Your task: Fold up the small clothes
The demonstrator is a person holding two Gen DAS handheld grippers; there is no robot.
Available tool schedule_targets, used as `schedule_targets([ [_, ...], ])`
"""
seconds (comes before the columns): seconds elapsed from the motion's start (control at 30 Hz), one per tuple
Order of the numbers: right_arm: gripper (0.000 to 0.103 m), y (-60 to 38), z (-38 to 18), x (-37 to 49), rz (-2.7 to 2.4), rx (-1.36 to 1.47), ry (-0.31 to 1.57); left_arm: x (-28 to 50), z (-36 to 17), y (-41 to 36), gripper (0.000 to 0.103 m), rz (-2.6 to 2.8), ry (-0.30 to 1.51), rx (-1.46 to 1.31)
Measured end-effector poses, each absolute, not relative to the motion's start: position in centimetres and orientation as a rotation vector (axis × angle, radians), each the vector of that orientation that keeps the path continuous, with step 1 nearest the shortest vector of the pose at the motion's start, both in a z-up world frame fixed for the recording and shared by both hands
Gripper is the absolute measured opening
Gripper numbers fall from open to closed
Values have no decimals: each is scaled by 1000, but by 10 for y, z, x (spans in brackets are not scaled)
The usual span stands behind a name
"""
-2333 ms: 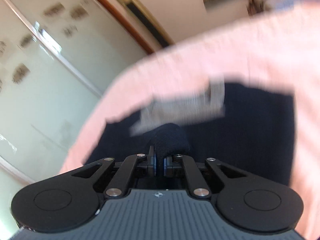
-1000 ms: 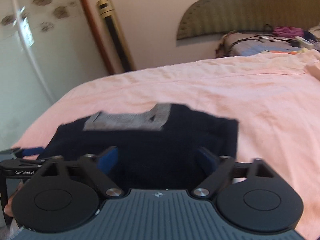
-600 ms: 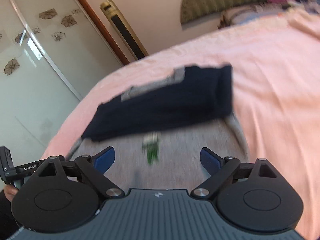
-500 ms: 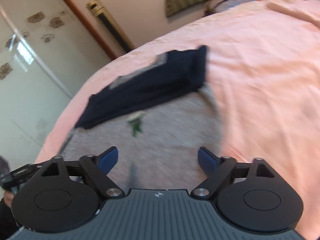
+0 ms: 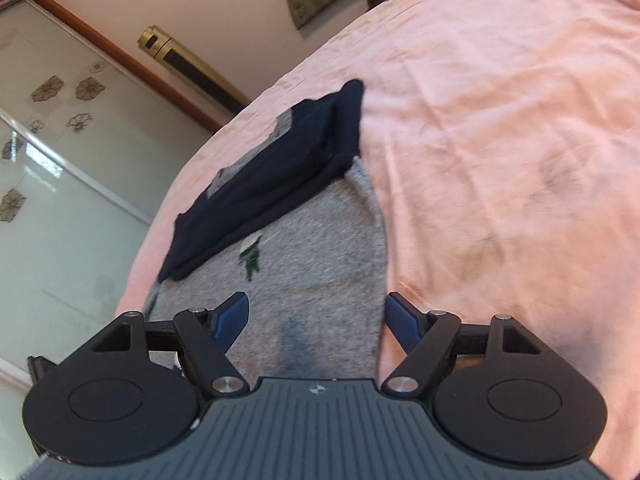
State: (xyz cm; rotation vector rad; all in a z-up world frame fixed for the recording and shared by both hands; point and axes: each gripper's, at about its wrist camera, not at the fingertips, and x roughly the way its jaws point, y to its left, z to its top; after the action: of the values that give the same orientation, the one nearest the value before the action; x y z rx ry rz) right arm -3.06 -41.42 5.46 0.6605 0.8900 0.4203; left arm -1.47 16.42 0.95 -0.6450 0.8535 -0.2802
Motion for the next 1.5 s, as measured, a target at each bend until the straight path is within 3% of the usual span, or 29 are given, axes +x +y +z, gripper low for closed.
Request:
schedule_targets([
  [0.03, 76, -413, 55, -29, 430, 663, 891, -15, 10, 162, 22, -269, 857, -624],
  [0.07, 70, -412, 56, -27, 436, 656, 893, -14, 11, 159, 10, -252, 862, -590],
  [0.1, 62, -409, 56, -25, 441, 636, 900, -13, 12, 155, 5, -236, 867, -555],
  [0.13, 31, -407, 53, -23, 456, 614, 931, -14, 13, 154, 4, -225, 866, -535],
  [0.17, 9, -404, 48, -20, 455, 596, 970, -15, 16, 154, 3, -201, 858, -519],
  [0.2, 8, -403, 47, -20, 454, 580, 970, -17, 21, 157, 3, -176, 845, -496],
  [0.37, 8, -427, 68, -28, 403, 532, 910, -23, 32, 181, 3, -169, 832, -447],
  [0.53, 9, -437, 46, -32, 380, 603, 943, -31, 16, 180, 4, -213, 857, -490],
  [0.6, 20, -439, 45, -37, 396, 664, 933, -37, 15, 180, 5, -252, 878, -530],
  [0.67, 48, -436, 43, -43, 464, 724, 944, -45, 12, 179, 6, -298, 897, -565],
  [0.77, 57, -426, 45, -53, 545, 765, 961, -56, 2, 177, 7, -385, 928, -674],
  [0.83, 55, -417, 41, -58, 588, 771, 991, -61, -5, 172, 7, -401, 936, -702],
  [0.9, 16, -407, 36, -60, 598, 720, 1037, -65, -3, 168, 7, -388, 922, -683],
  [0.93, 10, -404, 35, -60, 588, 692, 1052, -65, 1, 168, 4, -384, 925, -664],
  [1.1, 8, -423, 61, -67, 535, 598, 993, -72, 28, 184, 4, -352, 877, -551],
  [1.27, 8, -441, 41, -69, 493, 681, 1015, -81, 14, 179, 5, -334, 897, -475],
  [1.3, 10, -441, 42, -71, 489, 687, 1009, -84, 14, 179, 6, -352, 904, -485],
  [1.33, 19, -441, 44, -75, 497, 695, 1000, -88, 13, 181, 12, -377, 916, -508],
  [1.43, 48, -440, 48, -93, 550, 718, 1005, -108, 9, 186, 47, -455, 915, -625],
  [1.47, 53, -439, 49, -100, 570, 726, 1012, -115, 8, 185, 55, -468, 909, -661],
  [1.5, 53, -435, 49, -105, 591, 734, 1029, -120, 7, 182, 55, -474, 908, -680],
])
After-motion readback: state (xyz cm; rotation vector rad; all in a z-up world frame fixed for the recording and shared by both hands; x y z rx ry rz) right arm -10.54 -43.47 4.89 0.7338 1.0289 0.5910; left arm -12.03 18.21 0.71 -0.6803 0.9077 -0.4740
